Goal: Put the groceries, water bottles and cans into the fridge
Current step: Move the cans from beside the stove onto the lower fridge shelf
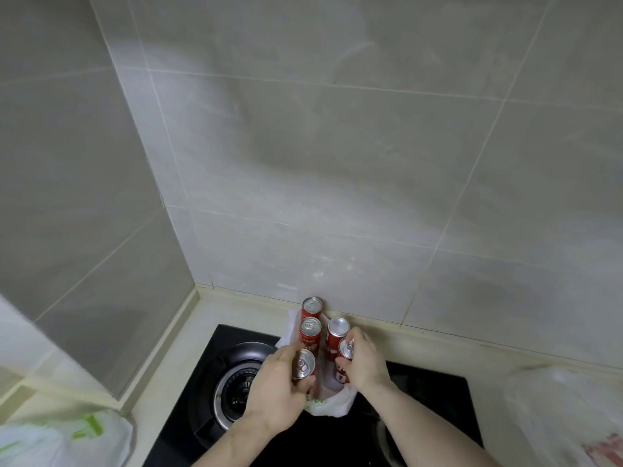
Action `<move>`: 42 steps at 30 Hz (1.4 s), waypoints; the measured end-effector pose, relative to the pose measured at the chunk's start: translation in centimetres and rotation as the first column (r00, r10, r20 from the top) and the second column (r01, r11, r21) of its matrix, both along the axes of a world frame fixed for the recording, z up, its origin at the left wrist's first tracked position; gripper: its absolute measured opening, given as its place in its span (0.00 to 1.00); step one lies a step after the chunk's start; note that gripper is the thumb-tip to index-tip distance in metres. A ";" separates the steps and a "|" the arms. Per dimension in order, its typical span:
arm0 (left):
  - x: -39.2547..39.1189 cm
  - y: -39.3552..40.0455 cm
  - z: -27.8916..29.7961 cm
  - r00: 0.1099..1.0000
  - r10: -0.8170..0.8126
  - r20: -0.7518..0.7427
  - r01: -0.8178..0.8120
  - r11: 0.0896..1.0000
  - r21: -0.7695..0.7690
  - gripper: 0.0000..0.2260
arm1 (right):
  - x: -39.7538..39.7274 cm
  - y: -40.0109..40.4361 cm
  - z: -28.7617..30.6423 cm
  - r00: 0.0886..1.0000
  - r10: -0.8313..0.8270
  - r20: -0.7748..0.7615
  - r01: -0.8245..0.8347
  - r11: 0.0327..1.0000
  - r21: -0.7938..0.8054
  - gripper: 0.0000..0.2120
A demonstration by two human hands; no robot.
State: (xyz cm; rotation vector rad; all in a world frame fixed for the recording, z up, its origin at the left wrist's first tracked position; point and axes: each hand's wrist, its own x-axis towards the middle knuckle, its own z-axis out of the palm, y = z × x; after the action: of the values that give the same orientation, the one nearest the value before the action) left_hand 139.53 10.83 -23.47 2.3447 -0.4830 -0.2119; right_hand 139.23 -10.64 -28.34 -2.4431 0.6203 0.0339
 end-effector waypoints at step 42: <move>-32.7 -13.5 14.5 0.696 -0.711 0.098 0.701 0.644 -0.305 0.26 | -57.6 0.9 20.0 0.502 -0.765 0.403 0.718 0.629 0.299 0.28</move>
State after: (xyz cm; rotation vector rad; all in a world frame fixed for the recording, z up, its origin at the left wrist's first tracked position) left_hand 106.79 -2.67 -8.94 1.7154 -1.3186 -0.4927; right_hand 81.62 -9.73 -8.33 -1.7622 1.3317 -0.8834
